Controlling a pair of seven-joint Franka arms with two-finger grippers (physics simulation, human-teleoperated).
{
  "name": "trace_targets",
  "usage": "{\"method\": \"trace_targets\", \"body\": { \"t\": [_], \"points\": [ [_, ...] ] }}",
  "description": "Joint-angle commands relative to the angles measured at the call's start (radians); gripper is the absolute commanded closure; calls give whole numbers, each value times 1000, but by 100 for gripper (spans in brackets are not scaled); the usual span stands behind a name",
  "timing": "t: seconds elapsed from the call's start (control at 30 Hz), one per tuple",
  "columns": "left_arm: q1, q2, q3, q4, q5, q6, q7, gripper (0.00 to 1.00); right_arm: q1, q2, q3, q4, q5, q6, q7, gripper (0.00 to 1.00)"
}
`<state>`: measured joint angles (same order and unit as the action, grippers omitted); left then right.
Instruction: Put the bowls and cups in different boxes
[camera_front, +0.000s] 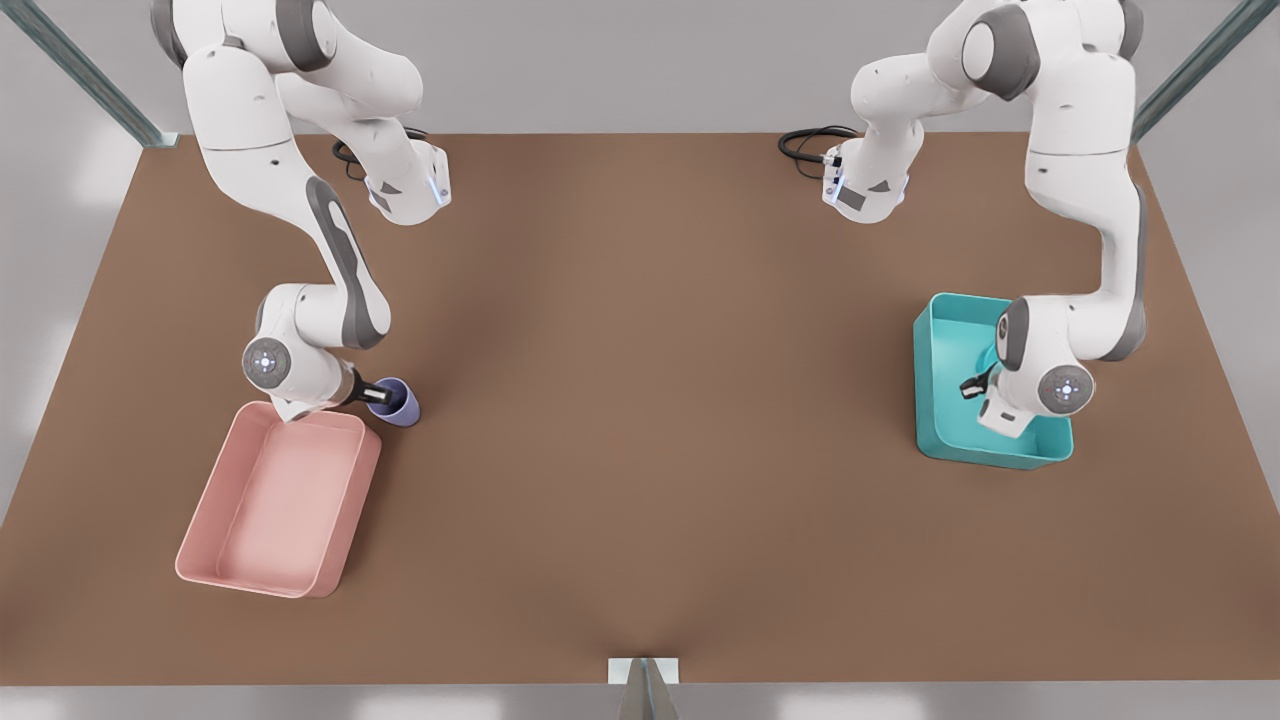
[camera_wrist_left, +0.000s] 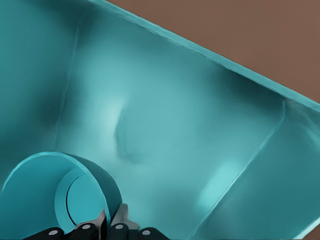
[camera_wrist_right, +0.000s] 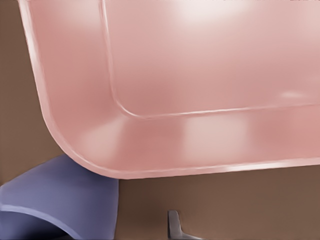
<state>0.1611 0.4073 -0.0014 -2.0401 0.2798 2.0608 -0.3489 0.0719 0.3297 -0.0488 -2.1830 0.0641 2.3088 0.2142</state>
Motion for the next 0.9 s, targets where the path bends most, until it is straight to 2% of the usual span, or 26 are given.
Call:
{"method": "trace_targets", "body": {
  "t": [0.0, 0.03, 0.07, 0.1, 0.2, 0.23, 0.27, 0.3, 0.37, 0.47, 0.67, 0.8, 0.87],
  "points": [
    [5, 25, 1, -11, -8, 209, 85, 79, 6, 5, 1, 6, -1, -2, 28, 75],
    [6, 31, 1, -9, -8, 213, 85, 79, 9, 6, 1, 8, -1, -5, 30, 79],
    [5, 37, 1, -9, -8, 210, 88, 64, 14, 5, 6, 11, -1, -6, 33, 79],
    [6, 28, 1, -8, -7, 191, 107, 0, 15, 5, 6, 12, -1, -6, 33, 79],
    [0, -146, -3, 63, -8, -157, 159, 0, 17, -29, 7, 14, 31, -20, 30, 79],
    [-2, -229, -32, 139, -25, -353, 176, 0, 17, -61, 10, 25, 39, -57, 30, 79],
    [-3, -254, -81, 259, -96, -534, 177, 0, 17, -77, 14, 57, 89, -129, 16, 79],
    [-11, -239, -150, 388, -166, -631, 177, 0, 17, -86, 14, 95, 108, -186, 16, 79],
    [-6, -208, -269, 549, -217, -657, 177, 0, 19, -103, 15, 192, 108, -287, 14, 79],
    [-3, -209, -276, 649, -235, -786, 179, 0, 17, -94, 12, 367, 94, -379, -96, 79],
    [-3, -214, -278, 658, -238, -783, 169, 0, -145, 17, -3, 473, -46, -381, -315, 79],
    [-3, -214, -279, 658, -240, -785, 169, 0, -256, 167, -3, 589, -44, -368, -437, 79],
    [-3, -214, -278, 658, -240, -783, 169, 0, -259, 236, -2, 626, -47, -325, -437, 79]
  ]
}}
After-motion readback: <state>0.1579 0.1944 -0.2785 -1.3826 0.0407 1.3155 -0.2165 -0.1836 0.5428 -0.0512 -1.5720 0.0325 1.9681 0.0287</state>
